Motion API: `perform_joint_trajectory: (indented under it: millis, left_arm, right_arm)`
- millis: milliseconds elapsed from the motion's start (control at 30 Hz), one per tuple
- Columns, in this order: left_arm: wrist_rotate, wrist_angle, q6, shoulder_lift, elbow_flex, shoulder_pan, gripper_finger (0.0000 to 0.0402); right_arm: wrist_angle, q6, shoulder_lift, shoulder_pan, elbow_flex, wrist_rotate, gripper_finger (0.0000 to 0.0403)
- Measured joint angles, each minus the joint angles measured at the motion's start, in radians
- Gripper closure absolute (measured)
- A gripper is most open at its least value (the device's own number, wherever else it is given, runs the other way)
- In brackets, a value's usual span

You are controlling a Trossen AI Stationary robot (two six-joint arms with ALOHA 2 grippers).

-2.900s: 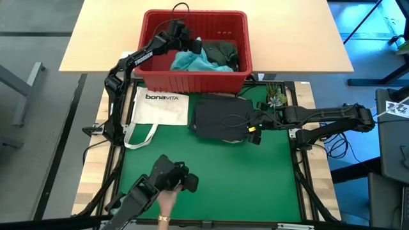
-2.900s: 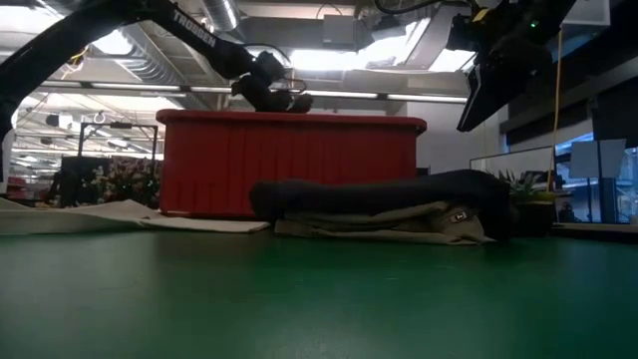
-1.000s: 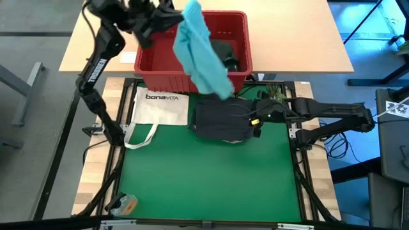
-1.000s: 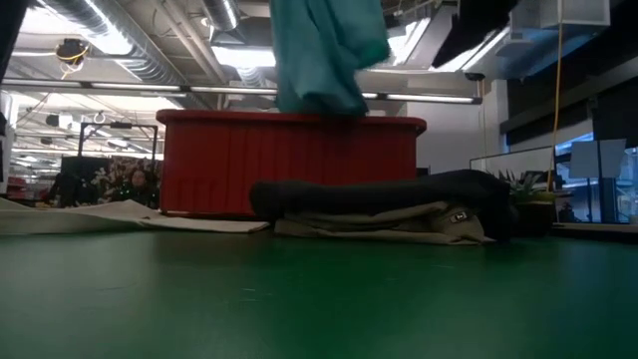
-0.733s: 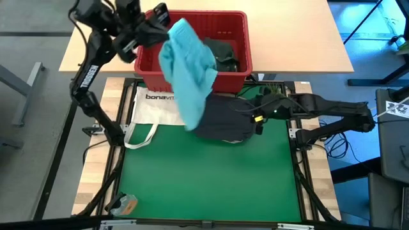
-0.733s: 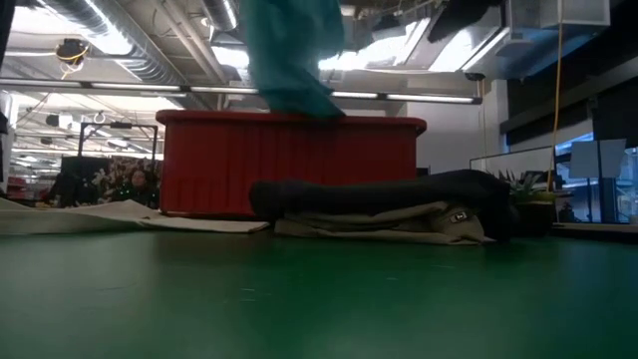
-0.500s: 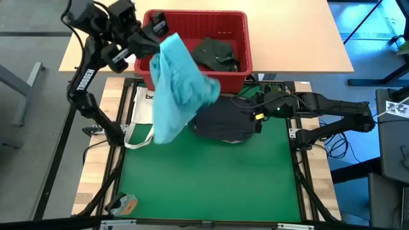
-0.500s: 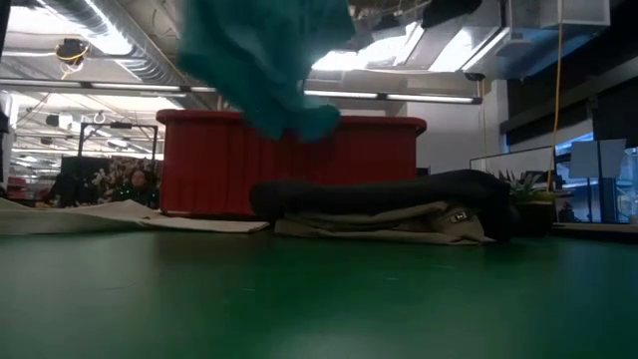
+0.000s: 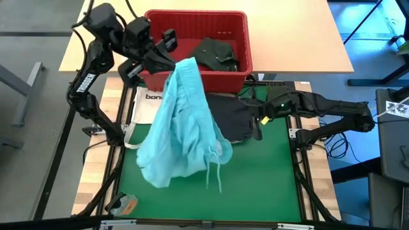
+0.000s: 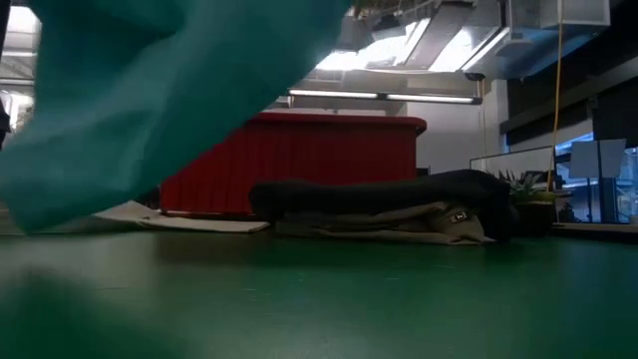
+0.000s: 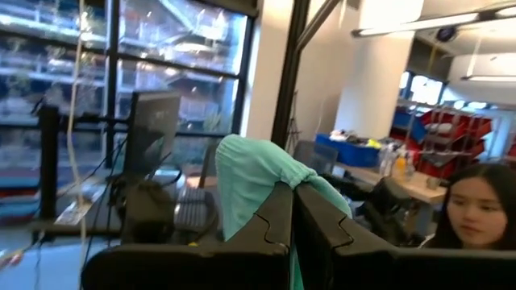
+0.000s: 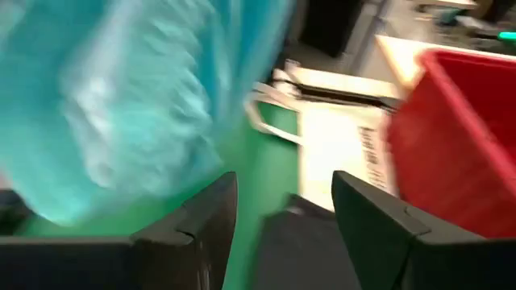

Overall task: Fold Laundry from Bin
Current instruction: Remove the light blue shorts from the red laundry bin

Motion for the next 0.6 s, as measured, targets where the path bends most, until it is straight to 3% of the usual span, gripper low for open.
perform_joint_trajectory:
  millis: [100, 167, 400, 600]
  left_arm:
    - [-0.030, -0.077, 0.049, 0.001, 0.000, -0.012, 0.0401]
    - [-0.053, -0.111, 0.071, 0.001, 0.000, -0.021, 0.0401]
    - [-0.078, -0.123, 0.088, 0.001, 0.000, -0.056, 0.0401]
    - [-0.084, -0.123, 0.093, 0.001, 0.000, -0.076, 0.0401]
  right_arm:
    - [0.014, 0.021, -0.001, 0.000, 0.000, -0.115, 0.0201]
    - [0.020, 0.043, 0.000, 0.002, 0.000, -0.135, 0.0201]
    - [0.049, 0.048, 0.037, 0.001, 0.000, -0.100, 0.0201]
    - [0.048, 0.037, 0.072, 0.001, 0.000, 0.037, 0.0201]
